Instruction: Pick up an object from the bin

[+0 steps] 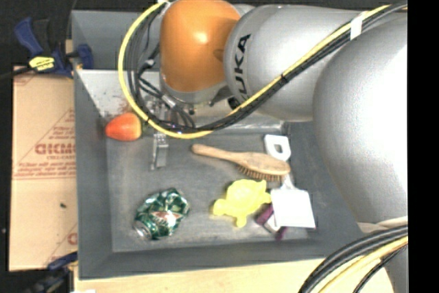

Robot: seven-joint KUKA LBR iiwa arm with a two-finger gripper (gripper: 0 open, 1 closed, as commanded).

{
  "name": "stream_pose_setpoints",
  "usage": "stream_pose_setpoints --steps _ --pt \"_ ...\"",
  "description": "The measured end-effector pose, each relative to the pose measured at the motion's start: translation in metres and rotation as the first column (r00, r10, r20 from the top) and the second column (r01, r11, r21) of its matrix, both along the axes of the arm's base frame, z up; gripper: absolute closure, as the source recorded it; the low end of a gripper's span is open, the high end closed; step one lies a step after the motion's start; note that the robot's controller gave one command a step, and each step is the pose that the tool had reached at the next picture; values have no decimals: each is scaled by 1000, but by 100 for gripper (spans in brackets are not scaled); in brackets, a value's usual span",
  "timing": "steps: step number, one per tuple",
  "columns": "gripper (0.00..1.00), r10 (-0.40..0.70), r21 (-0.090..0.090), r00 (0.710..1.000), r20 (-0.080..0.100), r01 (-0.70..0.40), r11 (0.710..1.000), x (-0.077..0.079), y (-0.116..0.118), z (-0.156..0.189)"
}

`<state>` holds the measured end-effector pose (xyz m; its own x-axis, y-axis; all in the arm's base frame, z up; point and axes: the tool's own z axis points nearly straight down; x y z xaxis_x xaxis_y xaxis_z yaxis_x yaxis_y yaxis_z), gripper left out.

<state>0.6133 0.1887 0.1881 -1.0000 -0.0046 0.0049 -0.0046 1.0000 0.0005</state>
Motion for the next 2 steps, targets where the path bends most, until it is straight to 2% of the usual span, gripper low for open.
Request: stream_pose_setpoints --steps 1,2 --pt "0 -4 2 1000 8 4 1000 2 -1 5" --pt "0 609 -2 793 11 -609 793 -32 -4 -91"
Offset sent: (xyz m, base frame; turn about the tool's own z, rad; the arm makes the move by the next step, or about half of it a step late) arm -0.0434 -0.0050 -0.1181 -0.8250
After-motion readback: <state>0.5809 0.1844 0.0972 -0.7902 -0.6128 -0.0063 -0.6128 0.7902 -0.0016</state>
